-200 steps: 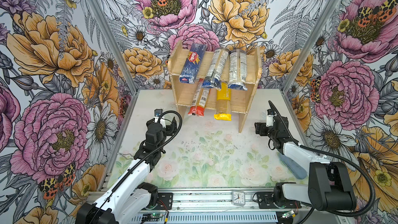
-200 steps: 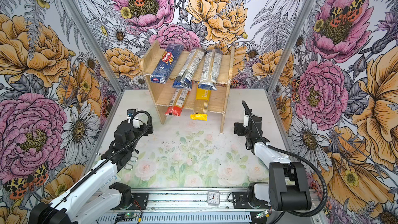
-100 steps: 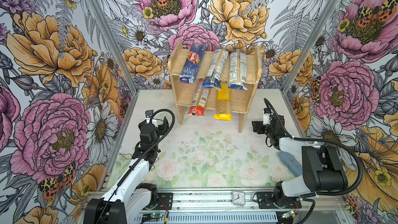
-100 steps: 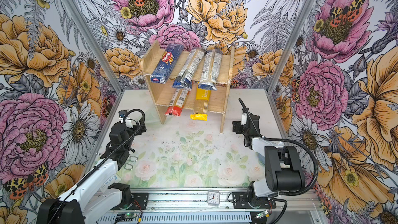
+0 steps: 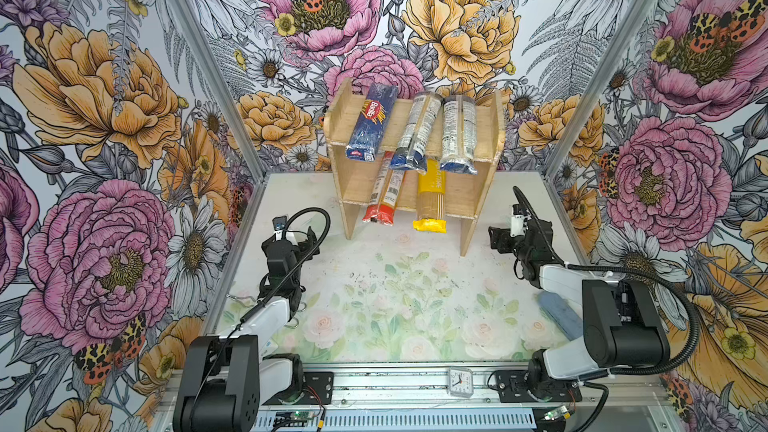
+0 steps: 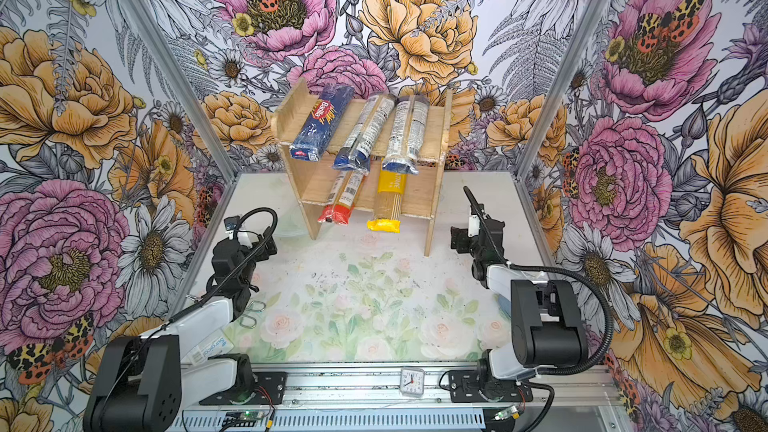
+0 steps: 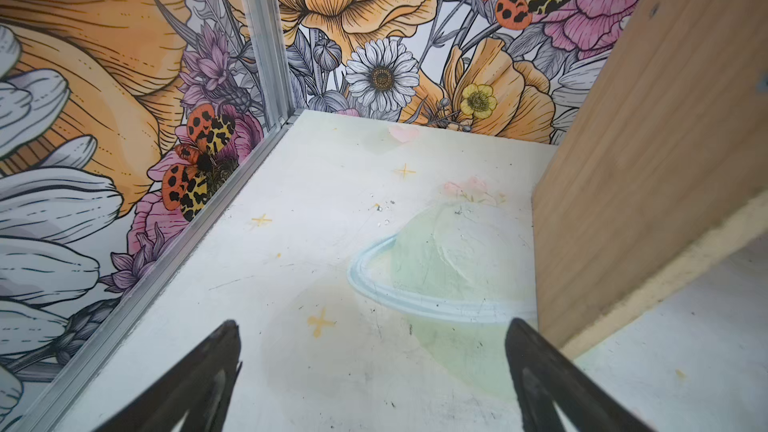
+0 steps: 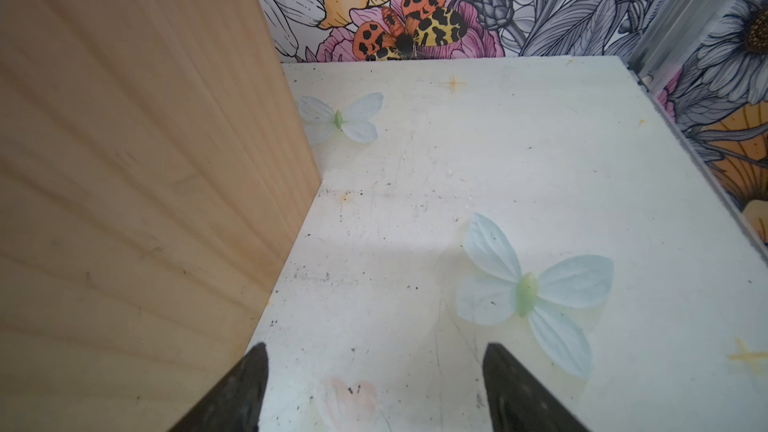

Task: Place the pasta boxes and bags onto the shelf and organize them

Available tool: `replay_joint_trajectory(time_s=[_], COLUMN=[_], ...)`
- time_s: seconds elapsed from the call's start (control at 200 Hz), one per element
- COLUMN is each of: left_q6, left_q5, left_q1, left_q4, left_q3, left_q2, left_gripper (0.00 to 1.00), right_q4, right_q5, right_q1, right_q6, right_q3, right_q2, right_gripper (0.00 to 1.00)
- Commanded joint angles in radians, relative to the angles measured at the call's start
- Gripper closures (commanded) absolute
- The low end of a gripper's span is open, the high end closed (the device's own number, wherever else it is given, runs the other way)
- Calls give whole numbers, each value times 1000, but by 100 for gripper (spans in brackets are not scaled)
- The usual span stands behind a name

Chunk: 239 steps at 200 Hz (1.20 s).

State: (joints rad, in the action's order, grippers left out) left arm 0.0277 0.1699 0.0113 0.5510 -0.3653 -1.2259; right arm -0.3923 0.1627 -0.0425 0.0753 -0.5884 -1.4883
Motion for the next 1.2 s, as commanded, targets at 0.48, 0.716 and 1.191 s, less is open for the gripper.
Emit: replay_joint_trajectory(time_s=[0.48,0.716,1.191], left_q6=[-14,-15,-29], left_q5=[-122,-143,-190], left_q1=[23,26,29], left_q4=[381,416,379], left_q3=[13,9,-17], left_q2=[-262,-315,-325], left_gripper=[1,1,1], right_q4=[-174,-239,-434], right_q5=[-11,-17,-59], right_q1=[-21,-21,-19], right_q6=[-25,-22,-12], right_q3=[32,75,182], right_q2=[-36,-23,-34], right_gripper=[18,19,19])
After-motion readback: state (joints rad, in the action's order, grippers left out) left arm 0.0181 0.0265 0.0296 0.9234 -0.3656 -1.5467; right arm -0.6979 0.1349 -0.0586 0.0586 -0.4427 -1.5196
